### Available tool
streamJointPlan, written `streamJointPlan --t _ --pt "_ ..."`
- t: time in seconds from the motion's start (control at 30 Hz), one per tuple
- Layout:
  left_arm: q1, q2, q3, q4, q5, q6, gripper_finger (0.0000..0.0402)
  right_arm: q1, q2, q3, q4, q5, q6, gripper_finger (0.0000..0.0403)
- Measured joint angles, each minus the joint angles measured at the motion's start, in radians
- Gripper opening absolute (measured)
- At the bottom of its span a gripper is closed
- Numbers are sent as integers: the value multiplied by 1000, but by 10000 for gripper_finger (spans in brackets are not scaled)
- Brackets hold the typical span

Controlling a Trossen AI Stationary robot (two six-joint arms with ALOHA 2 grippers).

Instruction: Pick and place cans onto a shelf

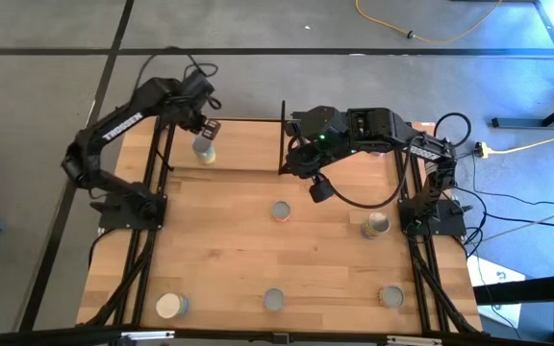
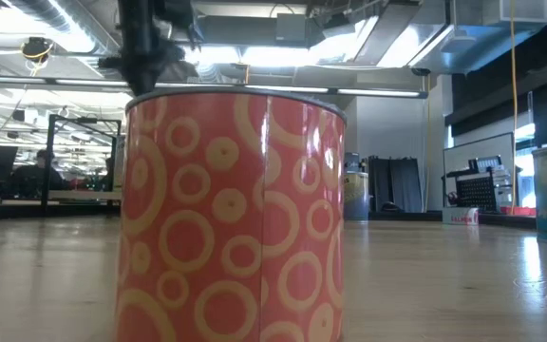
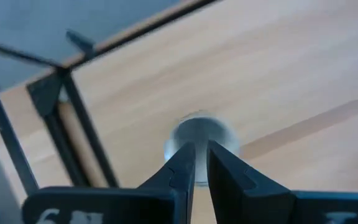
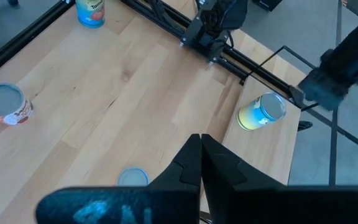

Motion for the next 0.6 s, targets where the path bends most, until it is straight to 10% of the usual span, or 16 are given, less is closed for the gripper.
streamJointPlan --t 0.6 --pt "-409 -189 295 -6 -104 -165 32 8 2 -187 345 -1 159 10"
